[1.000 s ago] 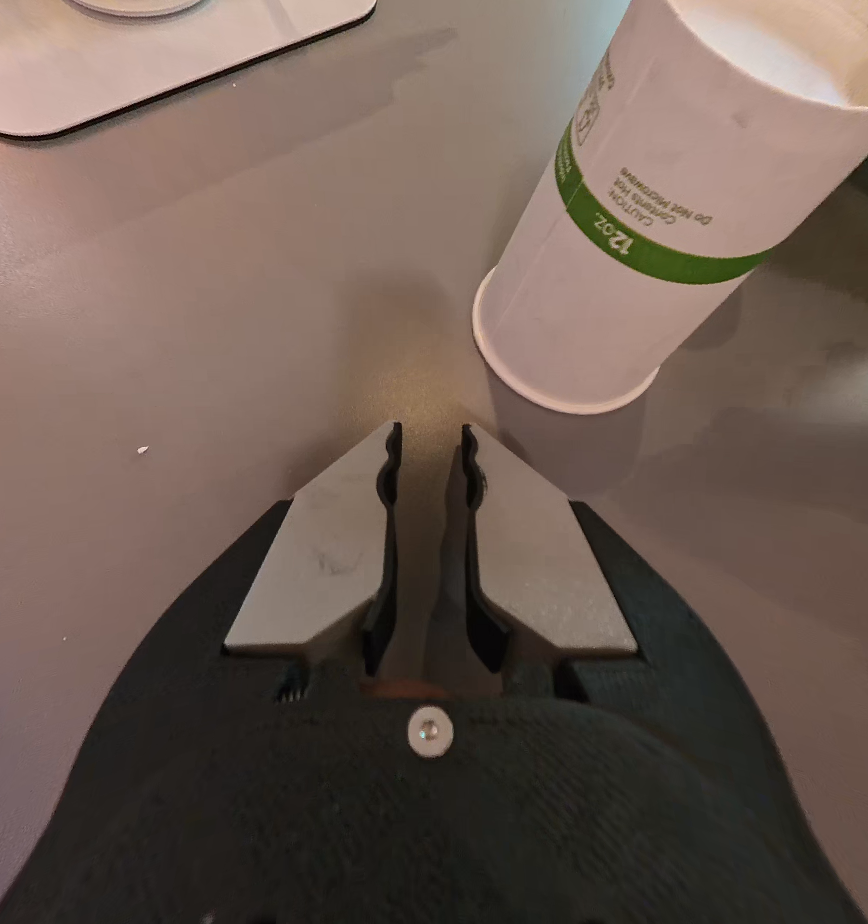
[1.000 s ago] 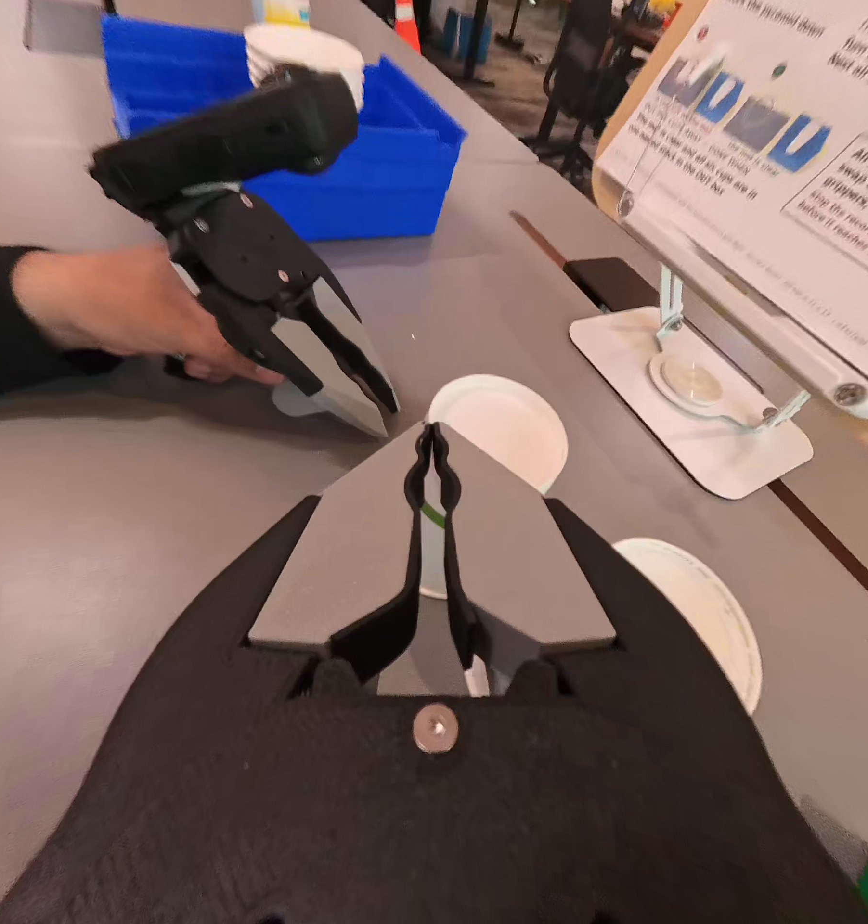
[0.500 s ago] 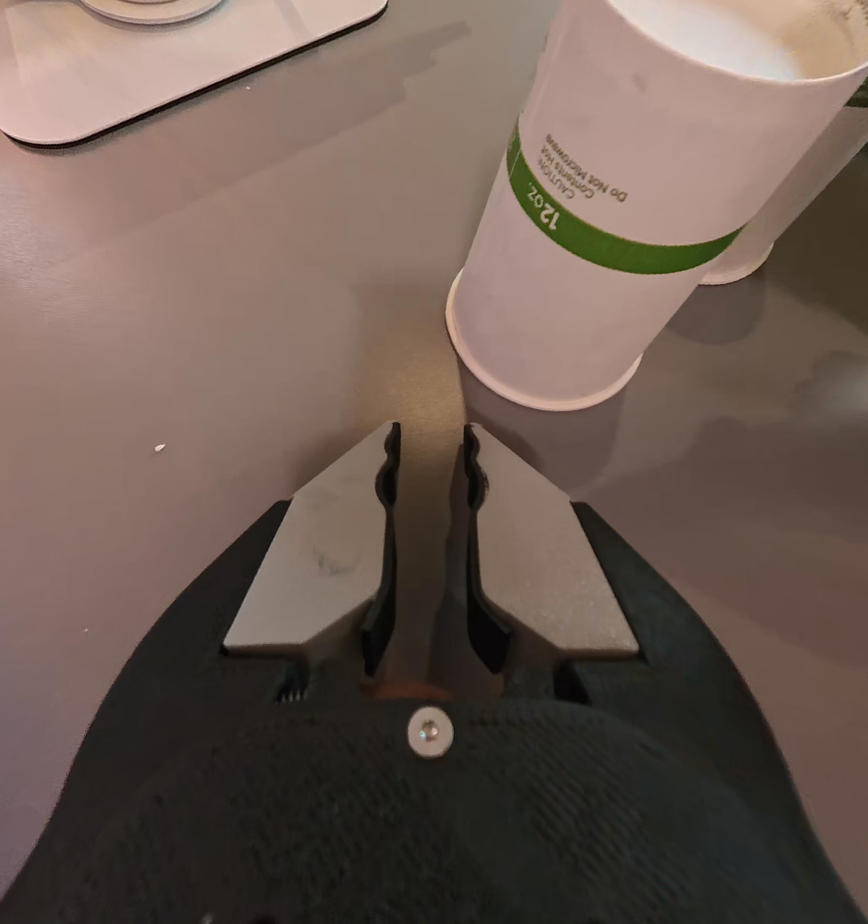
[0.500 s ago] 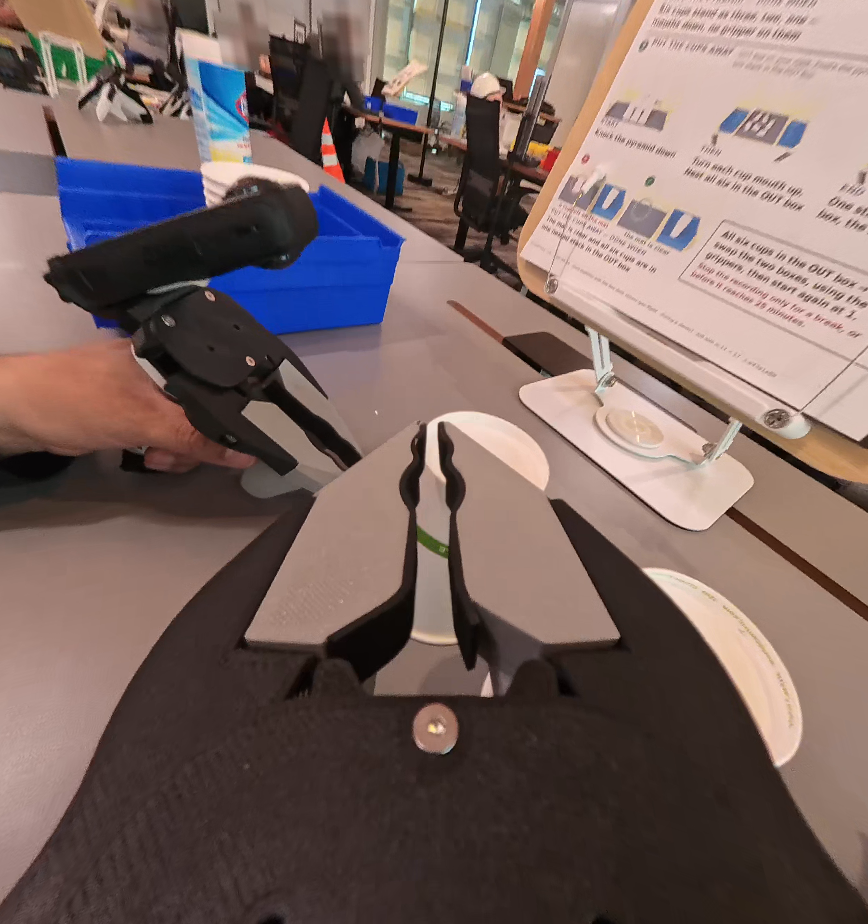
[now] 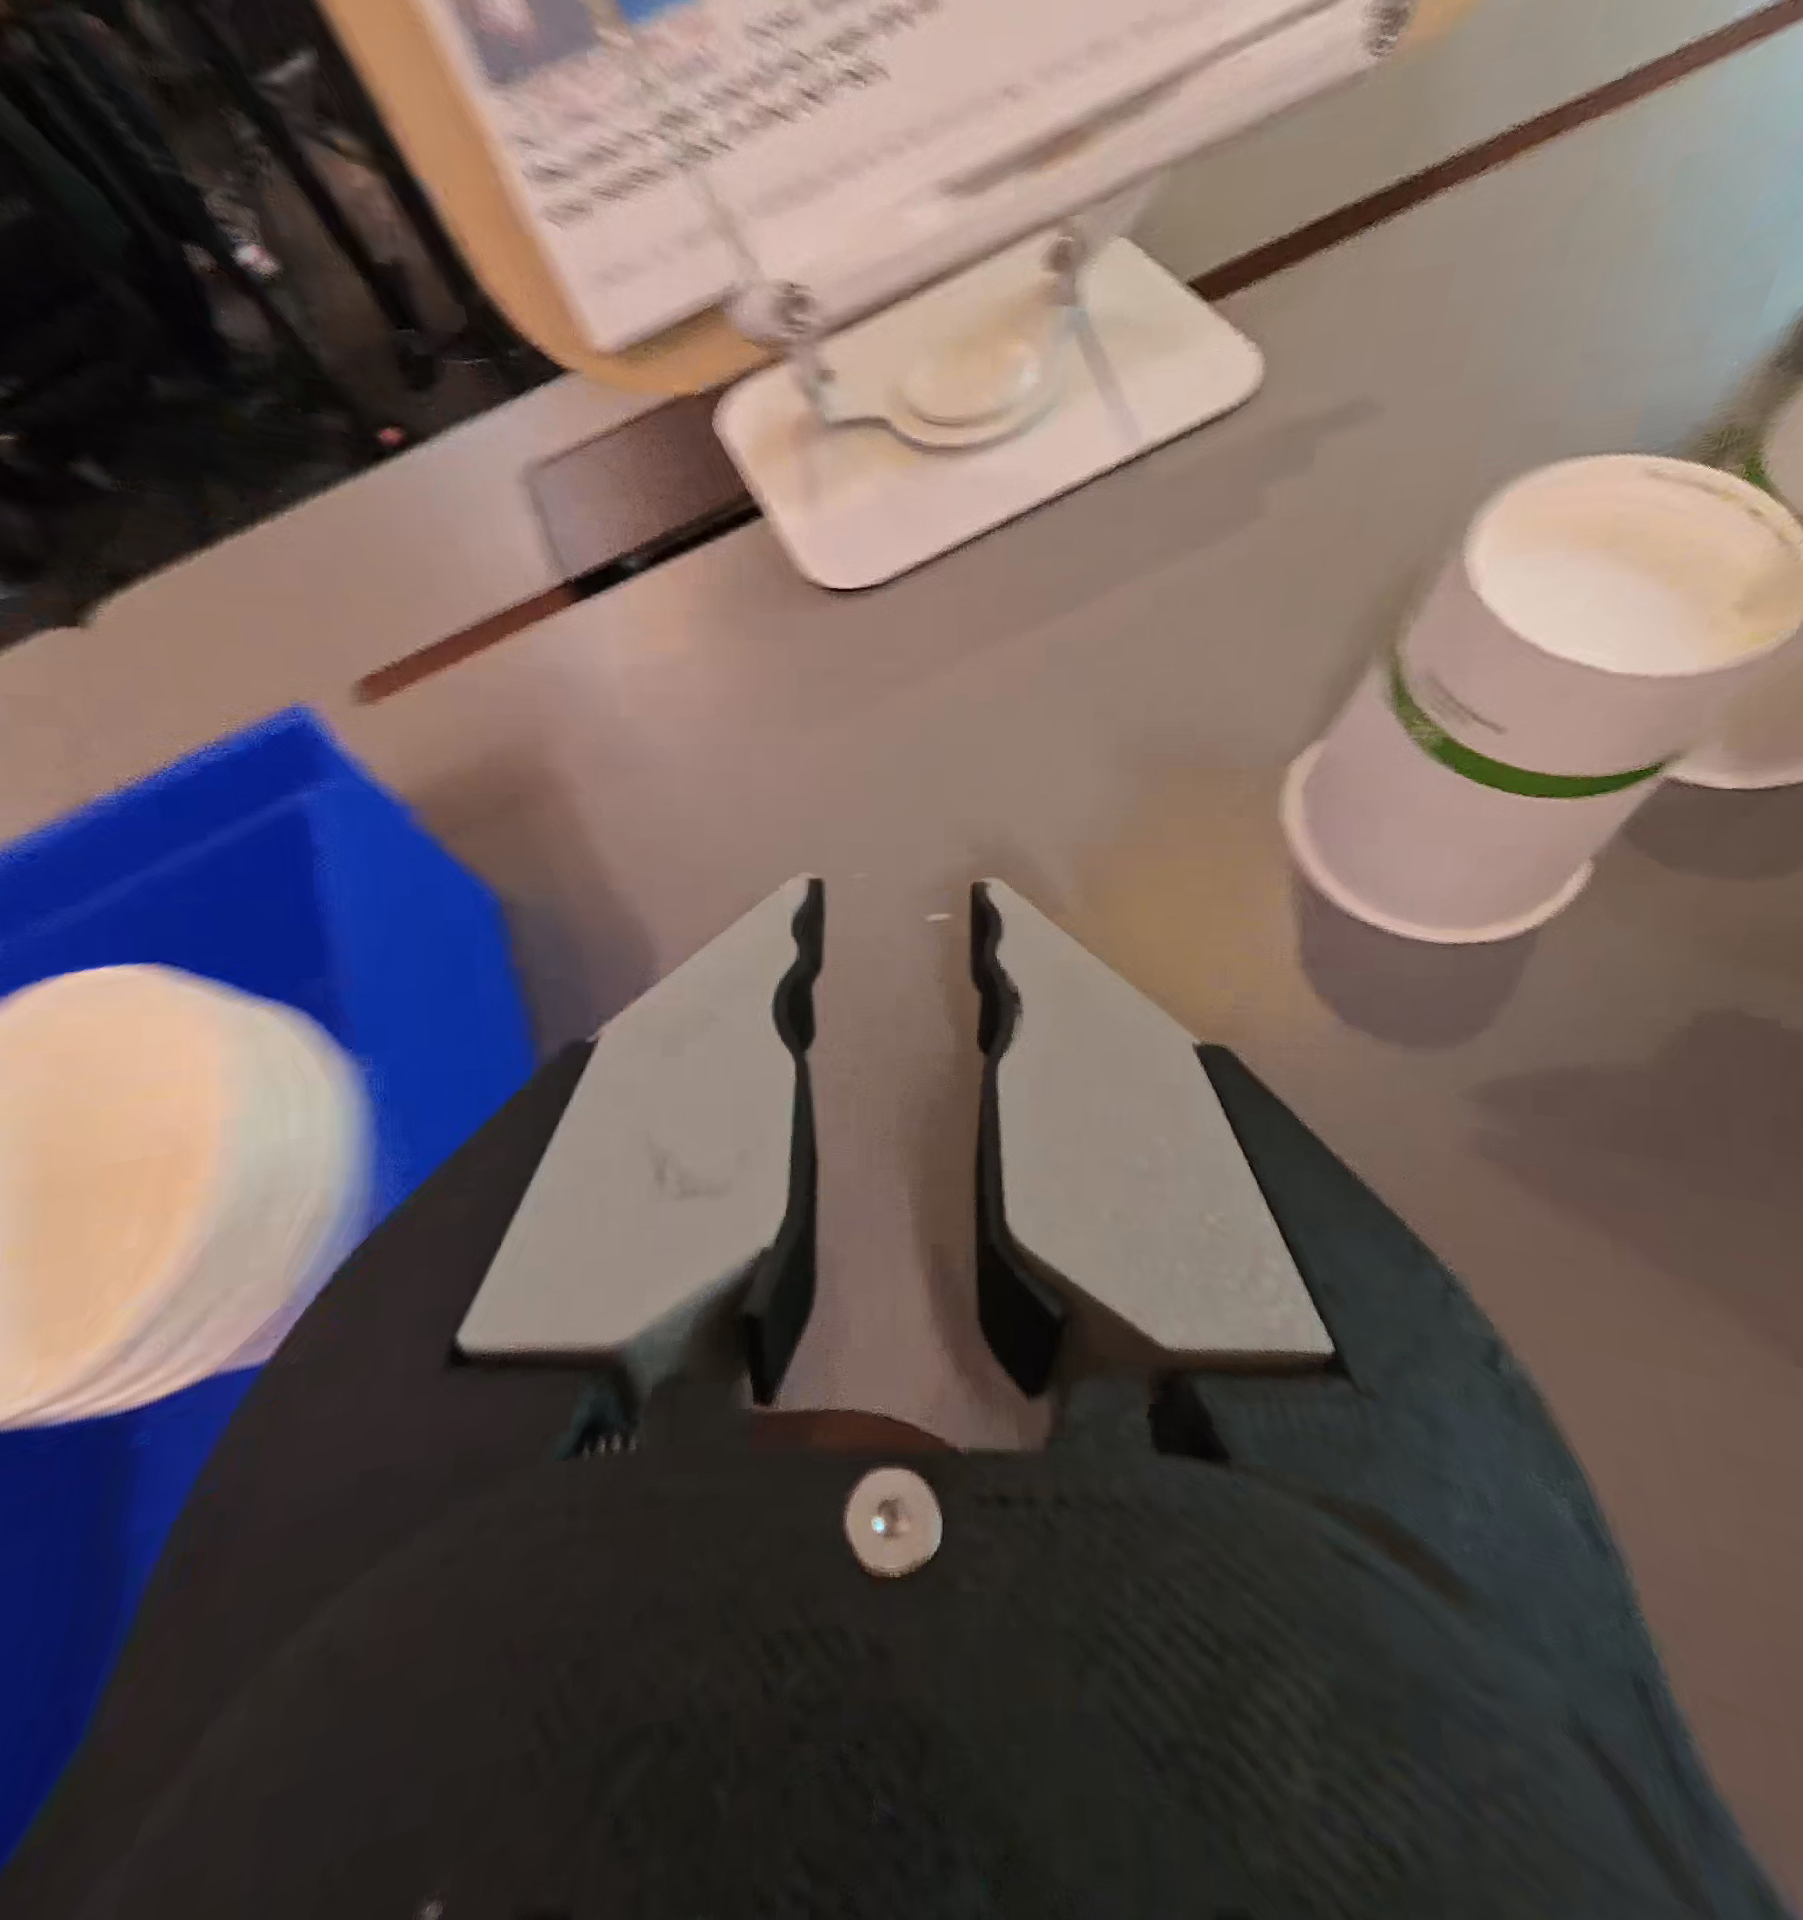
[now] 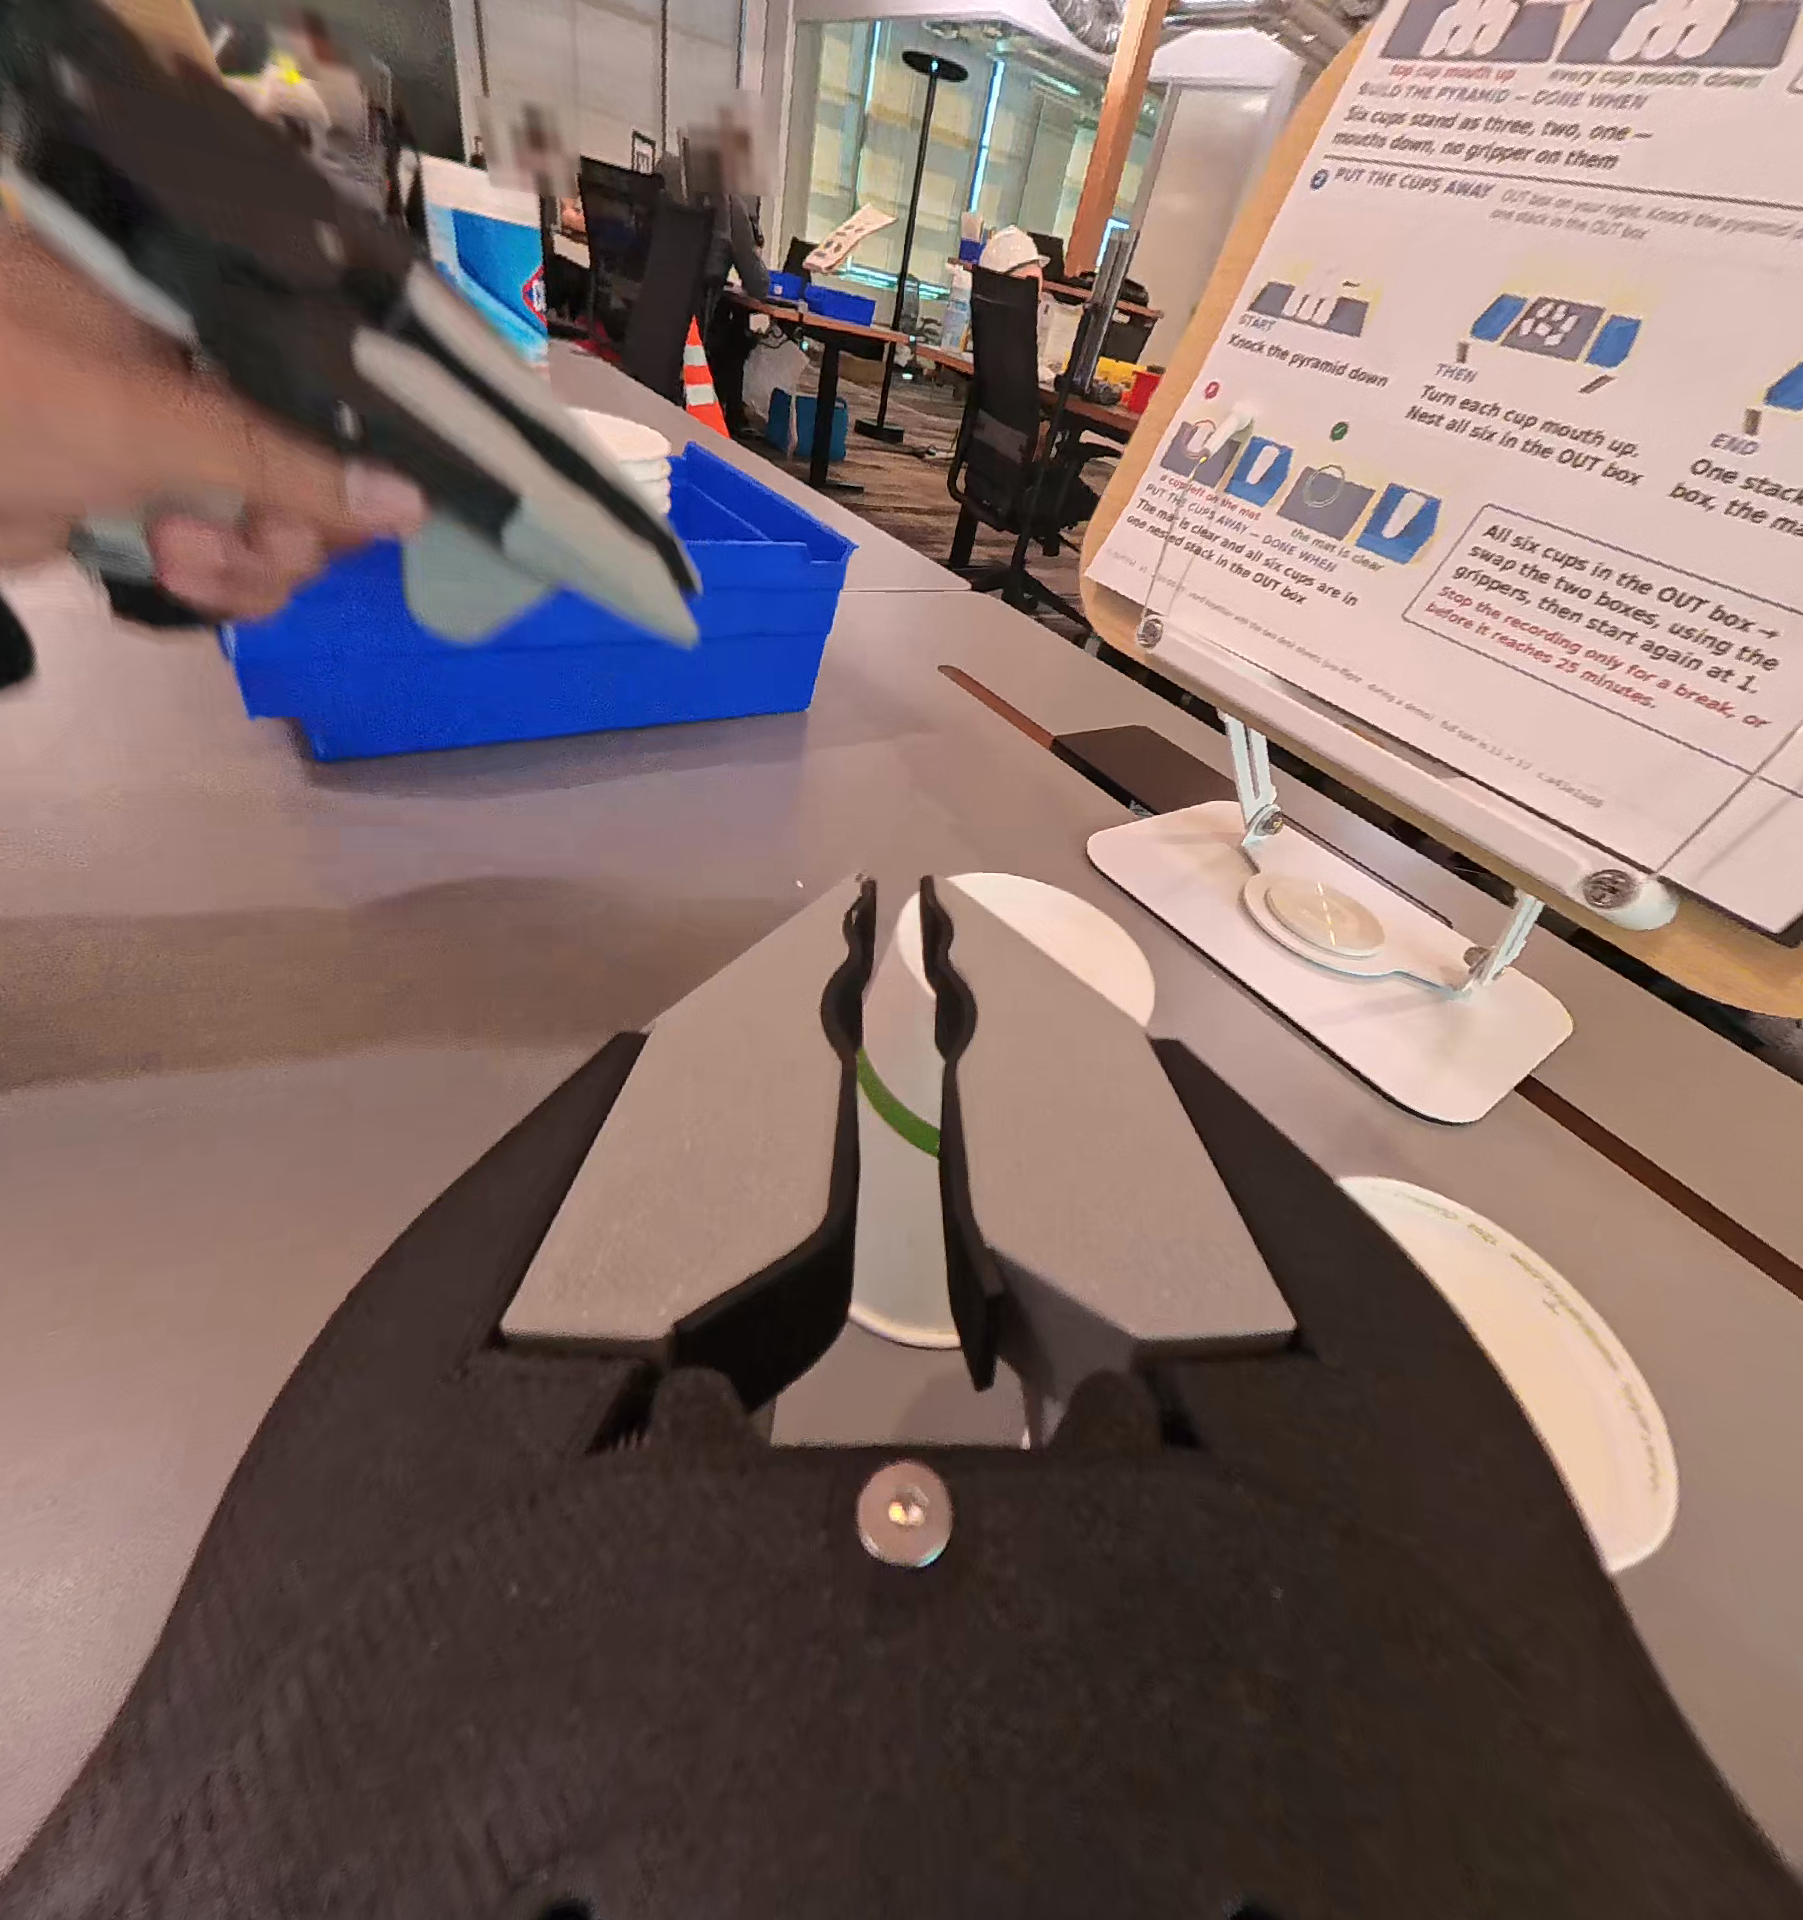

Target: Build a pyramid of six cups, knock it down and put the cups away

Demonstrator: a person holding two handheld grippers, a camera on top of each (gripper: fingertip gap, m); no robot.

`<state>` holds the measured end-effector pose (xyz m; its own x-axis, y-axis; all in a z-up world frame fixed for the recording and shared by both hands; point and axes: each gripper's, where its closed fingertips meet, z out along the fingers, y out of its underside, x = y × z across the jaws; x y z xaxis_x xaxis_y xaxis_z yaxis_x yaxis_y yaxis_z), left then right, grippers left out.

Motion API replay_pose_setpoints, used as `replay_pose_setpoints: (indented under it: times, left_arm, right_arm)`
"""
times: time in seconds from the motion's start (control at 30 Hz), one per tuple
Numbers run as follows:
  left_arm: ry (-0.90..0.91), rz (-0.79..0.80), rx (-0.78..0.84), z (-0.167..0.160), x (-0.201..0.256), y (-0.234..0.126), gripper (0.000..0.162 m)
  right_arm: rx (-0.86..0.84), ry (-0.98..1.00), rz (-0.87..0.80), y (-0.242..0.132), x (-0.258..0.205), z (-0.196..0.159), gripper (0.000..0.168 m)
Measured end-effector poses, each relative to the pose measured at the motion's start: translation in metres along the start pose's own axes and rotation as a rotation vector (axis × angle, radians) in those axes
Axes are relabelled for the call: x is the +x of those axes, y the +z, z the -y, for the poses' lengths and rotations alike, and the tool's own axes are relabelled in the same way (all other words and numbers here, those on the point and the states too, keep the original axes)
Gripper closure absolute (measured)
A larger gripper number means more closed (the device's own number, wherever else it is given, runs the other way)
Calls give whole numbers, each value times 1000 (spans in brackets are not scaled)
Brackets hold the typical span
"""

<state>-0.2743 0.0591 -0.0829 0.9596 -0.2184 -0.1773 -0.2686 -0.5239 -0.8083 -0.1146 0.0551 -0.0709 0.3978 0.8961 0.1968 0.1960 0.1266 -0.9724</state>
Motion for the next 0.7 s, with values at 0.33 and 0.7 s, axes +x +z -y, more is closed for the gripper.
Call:
replay_pose_setpoints:
  times: [0.33,0.7]
  left_arm:
    - [-58,183,-298,-31,-138,-50,136]
    - [-57,171,-373,-47,-144,-36,138]
  right_arm:
    - [-12,-48,33,2,-17,3,163]
    - [-13,-40,30,1,-14,2,163]
